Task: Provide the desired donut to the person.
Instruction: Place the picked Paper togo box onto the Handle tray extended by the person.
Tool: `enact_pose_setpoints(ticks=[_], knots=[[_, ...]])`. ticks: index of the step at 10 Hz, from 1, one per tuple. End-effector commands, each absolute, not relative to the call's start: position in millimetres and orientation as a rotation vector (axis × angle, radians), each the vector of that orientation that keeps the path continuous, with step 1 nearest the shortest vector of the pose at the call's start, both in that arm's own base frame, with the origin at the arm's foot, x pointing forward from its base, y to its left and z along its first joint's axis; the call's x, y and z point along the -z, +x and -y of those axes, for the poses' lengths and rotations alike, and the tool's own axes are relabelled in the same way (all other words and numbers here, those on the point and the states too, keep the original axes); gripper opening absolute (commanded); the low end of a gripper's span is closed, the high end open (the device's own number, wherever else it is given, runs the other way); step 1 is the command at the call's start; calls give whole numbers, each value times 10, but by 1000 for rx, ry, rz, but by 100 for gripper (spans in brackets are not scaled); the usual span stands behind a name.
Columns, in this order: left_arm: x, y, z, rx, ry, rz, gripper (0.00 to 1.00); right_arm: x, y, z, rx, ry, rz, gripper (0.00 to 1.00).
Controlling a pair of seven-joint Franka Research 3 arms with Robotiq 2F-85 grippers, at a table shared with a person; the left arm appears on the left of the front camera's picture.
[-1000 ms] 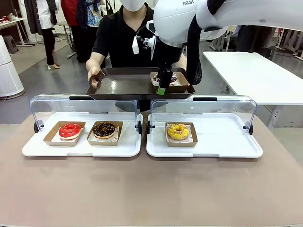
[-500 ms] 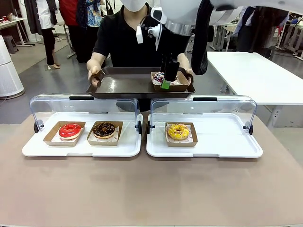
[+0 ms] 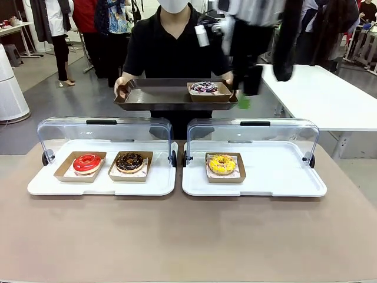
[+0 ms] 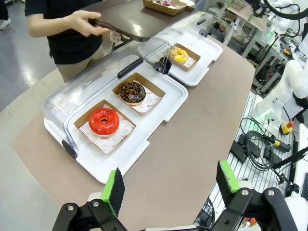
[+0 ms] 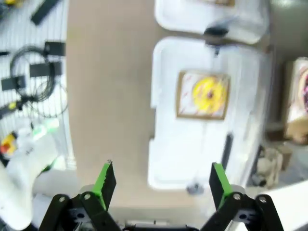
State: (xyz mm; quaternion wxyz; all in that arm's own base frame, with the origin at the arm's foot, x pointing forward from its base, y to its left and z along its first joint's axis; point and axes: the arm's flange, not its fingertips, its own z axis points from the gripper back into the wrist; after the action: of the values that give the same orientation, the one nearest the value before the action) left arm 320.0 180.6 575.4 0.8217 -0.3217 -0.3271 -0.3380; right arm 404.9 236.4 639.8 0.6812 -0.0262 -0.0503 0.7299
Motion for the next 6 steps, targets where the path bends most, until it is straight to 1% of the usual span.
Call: enact_pose_setpoints(ticks=[1, 3, 5, 6], knots=[[-5758, 3192, -1813, 730, -696, 720, 100, -6480, 3644, -1645, -1625, -172, 70, 100], [-5758, 3192, -1813, 730, -696, 720, 100, -6413, 3437, -989, -1572, -155, 66, 100], [-5758, 3192, -1813, 730, -696, 720, 100, -6276, 3461, -603, -1505, -129, 112, 100], [-5758, 3192, -1813, 730, -696, 720, 100, -6180, 3549, -461, -1472, -130, 126, 100]])
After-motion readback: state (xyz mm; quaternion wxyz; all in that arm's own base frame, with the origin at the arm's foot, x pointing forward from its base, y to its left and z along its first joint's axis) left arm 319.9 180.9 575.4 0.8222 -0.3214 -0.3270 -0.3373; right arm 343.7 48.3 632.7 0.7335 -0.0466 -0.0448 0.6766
